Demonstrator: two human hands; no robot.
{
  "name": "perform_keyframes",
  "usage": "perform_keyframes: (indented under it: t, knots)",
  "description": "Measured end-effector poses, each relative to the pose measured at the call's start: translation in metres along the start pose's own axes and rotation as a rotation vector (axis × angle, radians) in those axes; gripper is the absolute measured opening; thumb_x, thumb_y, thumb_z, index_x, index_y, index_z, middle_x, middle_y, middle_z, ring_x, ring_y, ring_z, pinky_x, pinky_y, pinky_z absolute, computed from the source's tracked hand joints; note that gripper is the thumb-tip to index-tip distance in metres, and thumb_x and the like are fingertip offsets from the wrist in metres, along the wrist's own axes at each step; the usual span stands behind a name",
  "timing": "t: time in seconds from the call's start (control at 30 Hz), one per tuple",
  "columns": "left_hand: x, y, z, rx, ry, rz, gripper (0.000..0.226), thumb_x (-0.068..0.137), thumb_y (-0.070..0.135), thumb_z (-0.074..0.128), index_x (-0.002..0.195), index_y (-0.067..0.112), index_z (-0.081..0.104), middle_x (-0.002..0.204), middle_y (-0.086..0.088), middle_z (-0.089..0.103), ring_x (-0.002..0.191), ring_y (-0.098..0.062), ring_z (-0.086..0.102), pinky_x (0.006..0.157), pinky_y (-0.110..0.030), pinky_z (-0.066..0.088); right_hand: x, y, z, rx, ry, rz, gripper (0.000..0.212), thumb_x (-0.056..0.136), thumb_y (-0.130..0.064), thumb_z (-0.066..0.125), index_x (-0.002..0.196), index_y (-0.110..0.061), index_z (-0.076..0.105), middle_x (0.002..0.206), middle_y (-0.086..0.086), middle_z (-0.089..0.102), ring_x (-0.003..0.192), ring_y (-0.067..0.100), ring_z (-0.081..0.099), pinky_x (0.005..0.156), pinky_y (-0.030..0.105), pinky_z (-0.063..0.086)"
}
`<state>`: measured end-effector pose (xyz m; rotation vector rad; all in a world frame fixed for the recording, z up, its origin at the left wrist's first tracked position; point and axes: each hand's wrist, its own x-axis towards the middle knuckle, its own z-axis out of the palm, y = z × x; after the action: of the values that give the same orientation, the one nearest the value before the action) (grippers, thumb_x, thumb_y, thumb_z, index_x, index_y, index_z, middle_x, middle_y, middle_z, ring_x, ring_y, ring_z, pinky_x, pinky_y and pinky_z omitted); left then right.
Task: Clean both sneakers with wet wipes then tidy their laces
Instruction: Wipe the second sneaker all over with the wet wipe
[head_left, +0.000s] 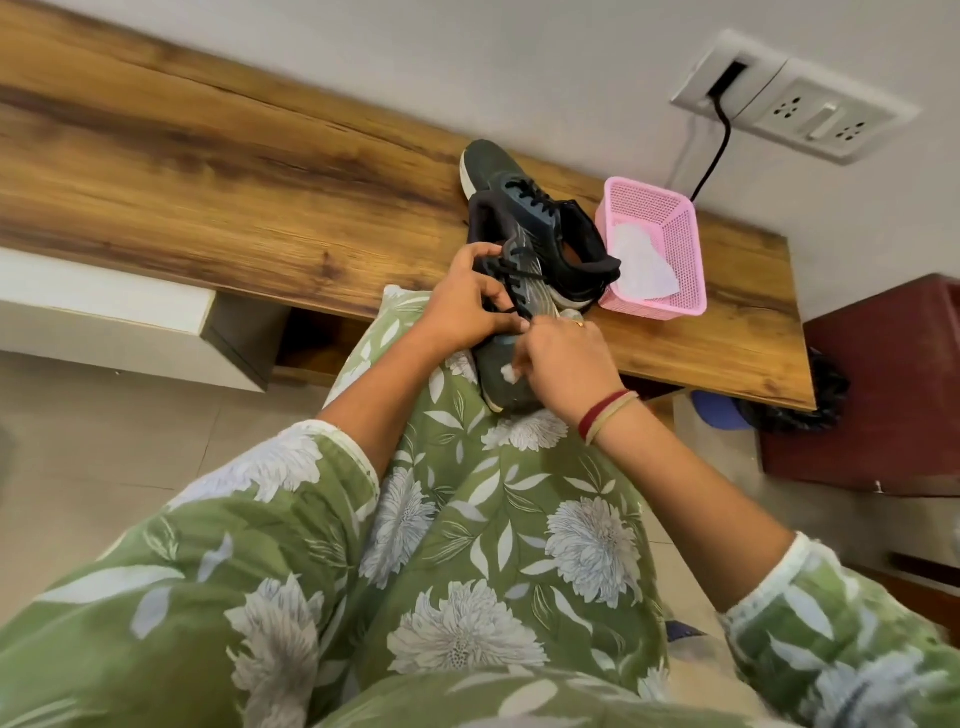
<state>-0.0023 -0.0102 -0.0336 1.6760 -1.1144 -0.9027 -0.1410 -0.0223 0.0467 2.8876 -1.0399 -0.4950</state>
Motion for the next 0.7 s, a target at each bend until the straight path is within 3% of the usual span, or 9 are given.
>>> perform_keyframes:
  t: [0.1, 0.2, 0.37, 0.47, 0.57, 0.7]
  knots:
    - [0.003, -0.001, -0.002, -0.024, 0.006, 0.013, 0.026, 0.067, 0.015, 0.084, 0.063, 0.027, 0.062, 0.131, 0.002, 0.038, 0.098, -0.005, 0.052, 0.096, -0.022, 0.040, 0.008, 0.000, -0.009, -0.053, -0.019, -0.062, 0.014, 0.089, -0.018, 0.054, 0.093, -0.023, 0.067, 0.100, 0.000, 0.064, 0.097, 0.025, 0.060, 0.087, 0.038, 0.037]
    - [0.004, -0.002, -0.003, 0.023, 0.008, 0.019, 0.026, 0.072, 0.004, 0.079, 0.061, 0.017, 0.060, 0.131, -0.004, 0.037, 0.103, -0.004, 0.048, 0.098, -0.020, 0.037, 0.017, -0.007, -0.004, -0.121, 0.103, -0.025, 0.017, 0.092, -0.022, 0.052, 0.099, -0.021, 0.067, 0.104, 0.002, 0.060, 0.102, 0.025, 0.056, 0.088, 0.039, 0.036]
    - [0.004, -0.005, -0.002, 0.024, 0.020, -0.002, 0.022, 0.066, 0.017, 0.085, 0.070, 0.009, 0.065, 0.128, 0.002, 0.035, 0.102, -0.003, 0.047, 0.091, -0.010, 0.029, -0.007, -0.007, 0.001, 0.007, 0.095, -0.010, 0.022, 0.093, -0.011, 0.047, 0.098, -0.017, 0.068, 0.104, 0.006, 0.059, 0.097, 0.025, 0.057, 0.079, 0.035, 0.041]
    - [0.004, -0.004, -0.002, -0.003, 0.004, 0.005, 0.020, 0.068, 0.016, 0.084, 0.070, 0.010, 0.065, 0.133, -0.001, 0.036, 0.103, -0.004, 0.048, 0.092, -0.013, 0.032, -0.007, -0.008, -0.006, -0.024, 0.093, -0.063, 0.021, 0.091, -0.010, 0.048, 0.096, -0.019, 0.066, 0.103, 0.003, 0.062, 0.097, 0.024, 0.059, 0.082, 0.035, 0.041]
    - [0.004, -0.006, -0.003, 0.026, 0.004, 0.015, 0.016, 0.072, 0.008, 0.080, 0.068, 0.011, 0.065, 0.133, -0.007, 0.035, 0.103, -0.007, 0.049, 0.099, -0.026, 0.039, 0.009, -0.010, -0.005, -0.037, 0.141, -0.043, 0.019, 0.093, -0.015, 0.047, 0.100, -0.017, 0.065, 0.106, 0.004, 0.058, 0.101, 0.026, 0.056, 0.085, 0.038, 0.038]
    - [0.004, -0.006, -0.004, -0.050, 0.010, -0.014, 0.022, 0.067, 0.014, 0.084, 0.063, 0.017, 0.063, 0.122, 0.001, 0.032, 0.108, -0.012, 0.049, 0.103, -0.034, 0.041, 0.004, -0.006, -0.002, 0.086, 0.082, 0.014, 0.021, 0.092, -0.014, 0.050, 0.090, -0.020, 0.069, 0.100, 0.005, 0.058, 0.096, 0.027, 0.056, 0.078, 0.036, 0.039]
